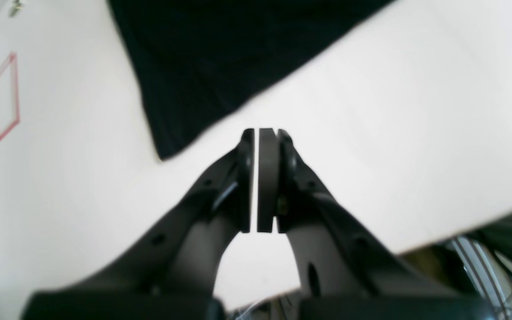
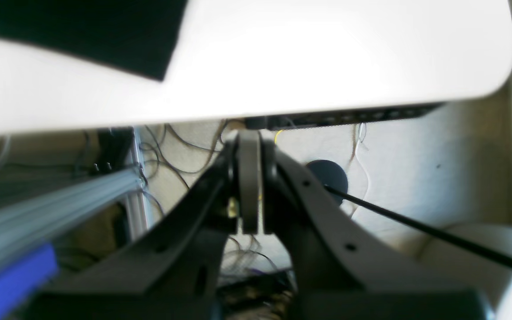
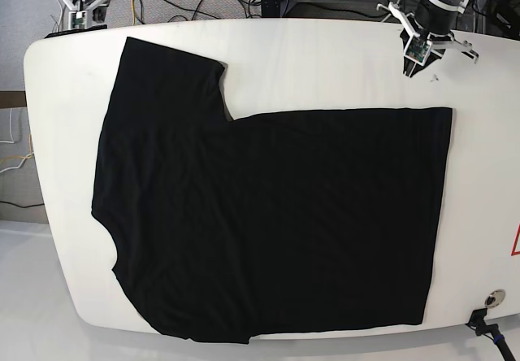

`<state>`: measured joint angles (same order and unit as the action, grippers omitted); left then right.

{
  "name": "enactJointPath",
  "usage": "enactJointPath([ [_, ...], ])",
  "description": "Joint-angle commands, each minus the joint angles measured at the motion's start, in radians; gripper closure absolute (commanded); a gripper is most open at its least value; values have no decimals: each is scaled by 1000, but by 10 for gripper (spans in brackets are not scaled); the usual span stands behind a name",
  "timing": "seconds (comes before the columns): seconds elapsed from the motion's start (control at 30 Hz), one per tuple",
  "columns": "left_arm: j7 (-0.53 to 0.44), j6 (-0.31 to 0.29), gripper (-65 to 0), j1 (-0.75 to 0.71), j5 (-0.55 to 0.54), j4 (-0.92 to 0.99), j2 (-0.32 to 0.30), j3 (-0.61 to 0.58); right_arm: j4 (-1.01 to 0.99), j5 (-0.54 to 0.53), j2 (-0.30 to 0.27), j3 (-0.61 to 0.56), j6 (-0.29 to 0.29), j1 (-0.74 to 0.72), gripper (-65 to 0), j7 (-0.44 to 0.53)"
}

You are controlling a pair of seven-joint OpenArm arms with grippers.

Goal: Fold the T-shirt properly
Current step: 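Lower both grippers toward the shirt's shoulder corners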

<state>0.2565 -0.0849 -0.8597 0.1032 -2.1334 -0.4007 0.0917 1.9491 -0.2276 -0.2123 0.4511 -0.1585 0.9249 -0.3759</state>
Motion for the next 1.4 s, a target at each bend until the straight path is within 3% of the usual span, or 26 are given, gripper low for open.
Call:
enactJointPath([
  [0.0, -24, -21, 0, 31, -7, -61, -3, 16, 35, -79, -12, 43, -18, -16, 0, 10],
  [0.17, -34, -143, 0, 114, -16, -100, 5, 34, 47, -114, -38, 48, -19, -42, 0, 10],
  [0.27, -46, -188, -67, 144, -27, -106, 23, 41, 52, -120, -51, 42, -19, -51, 0, 11],
  [0.37, -48, -182, -88, 157, -48, -99, 42, 42, 64, -121, -53, 17, -24, -67, -6, -3],
  [0.57, -12, -169, -115, 166, -72, -96, 39, 45, 89, -120, -43, -38, -38, -107, -134, -6],
  [0.6, -16, -182, -107, 163, -65, -104, 51, 45, 81, -144, -38, -3, -76, -112, -117, -11],
  [0.67, -19, -179, -113, 161, -61, -104, 51, 41, 85, -164, -25, 75, -89, -119, -190, -18],
  [0.73, -19, -178, -116, 160, -62, -98, 51, 41, 83, -173, -12, 136, -106, -127, -221, -27],
  [0.93, 1, -173, -121, 154, -60, -99, 52, 35, 64, -194, -9, 183, -134, -134, -264, -29],
  [1.17, 11, -172, -126, 158, -71, -90, 52, 34, 3, -309, -10, 167, -197, -159, -274, -33],
  [1.37, 19, -169, -138, 158, -86, -68, 54, 33, -24, -307, -8, 164, -203, -184, -282, -29],
])
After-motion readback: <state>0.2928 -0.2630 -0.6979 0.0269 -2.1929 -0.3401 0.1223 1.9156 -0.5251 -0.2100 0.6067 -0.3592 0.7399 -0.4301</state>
